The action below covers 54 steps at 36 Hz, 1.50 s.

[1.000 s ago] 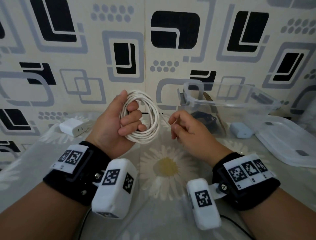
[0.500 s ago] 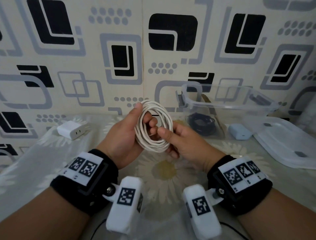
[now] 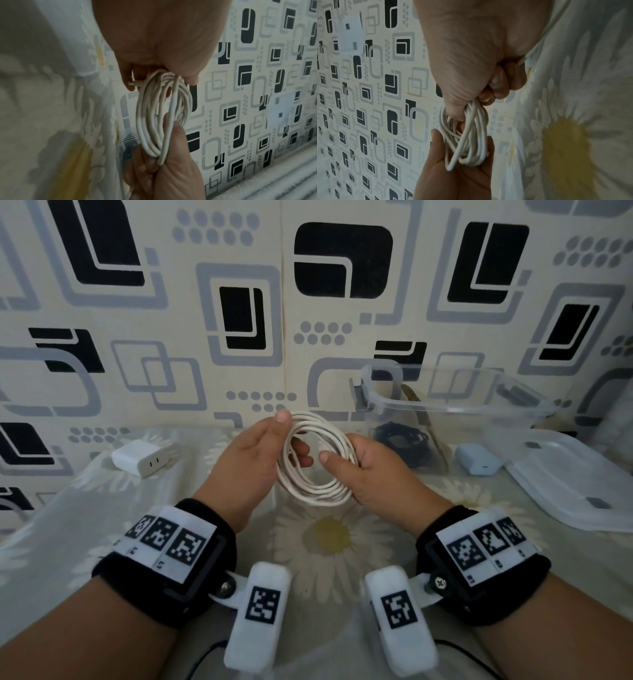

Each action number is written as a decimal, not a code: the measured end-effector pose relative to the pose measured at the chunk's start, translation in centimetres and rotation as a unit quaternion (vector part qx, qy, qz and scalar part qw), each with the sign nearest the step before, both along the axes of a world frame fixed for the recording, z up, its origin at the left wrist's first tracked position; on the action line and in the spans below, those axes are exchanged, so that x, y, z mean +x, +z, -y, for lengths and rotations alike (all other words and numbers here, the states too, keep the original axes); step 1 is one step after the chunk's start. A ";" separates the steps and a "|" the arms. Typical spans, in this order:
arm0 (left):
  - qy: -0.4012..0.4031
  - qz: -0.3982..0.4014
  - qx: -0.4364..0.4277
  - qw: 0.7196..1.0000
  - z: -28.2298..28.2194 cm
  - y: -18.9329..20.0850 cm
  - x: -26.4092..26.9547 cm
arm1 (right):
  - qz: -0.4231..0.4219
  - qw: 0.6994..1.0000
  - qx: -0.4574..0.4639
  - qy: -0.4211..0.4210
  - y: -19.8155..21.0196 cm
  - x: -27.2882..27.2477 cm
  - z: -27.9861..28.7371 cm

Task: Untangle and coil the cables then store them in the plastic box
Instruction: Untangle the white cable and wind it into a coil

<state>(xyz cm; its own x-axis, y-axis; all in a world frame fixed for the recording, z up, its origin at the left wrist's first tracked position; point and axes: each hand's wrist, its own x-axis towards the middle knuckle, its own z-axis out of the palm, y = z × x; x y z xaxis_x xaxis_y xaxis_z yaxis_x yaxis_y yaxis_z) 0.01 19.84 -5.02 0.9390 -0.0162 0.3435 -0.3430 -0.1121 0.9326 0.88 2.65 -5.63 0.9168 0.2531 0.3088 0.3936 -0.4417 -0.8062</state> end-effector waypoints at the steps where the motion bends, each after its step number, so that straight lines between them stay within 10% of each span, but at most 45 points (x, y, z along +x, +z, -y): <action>1: 0.004 0.003 -0.007 1.000 0.0 0.1 0.0 | -0.004 1.000 0.007 0.007 0.0 0.0 0.0; 21: 0.010 -0.029 0.010 0.999 0.1 0.2 0.1 | -0.031 0.996 0.027 0.084 0.1 -0.5 -0.2; 44: -0.160 -0.217 -0.252 0.929 -0.4 0.2 1.0 | 0.035 0.960 0.225 -0.163 0.3 0.9 1.8; 54: -0.068 -0.136 -0.194 0.969 -0.3 -0.3 1.8 | -0.084 0.983 0.165 -0.010 0.6 0.3 1.3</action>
<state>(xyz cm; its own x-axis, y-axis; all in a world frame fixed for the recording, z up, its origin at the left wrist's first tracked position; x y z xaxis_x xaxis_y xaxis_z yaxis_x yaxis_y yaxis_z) 1.77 20.10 -5.36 0.9938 -0.0656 0.0894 -0.0663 0.2936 0.9536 1.16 1.38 -4.98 0.9654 0.1463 0.2157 0.2373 -0.1513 -0.9596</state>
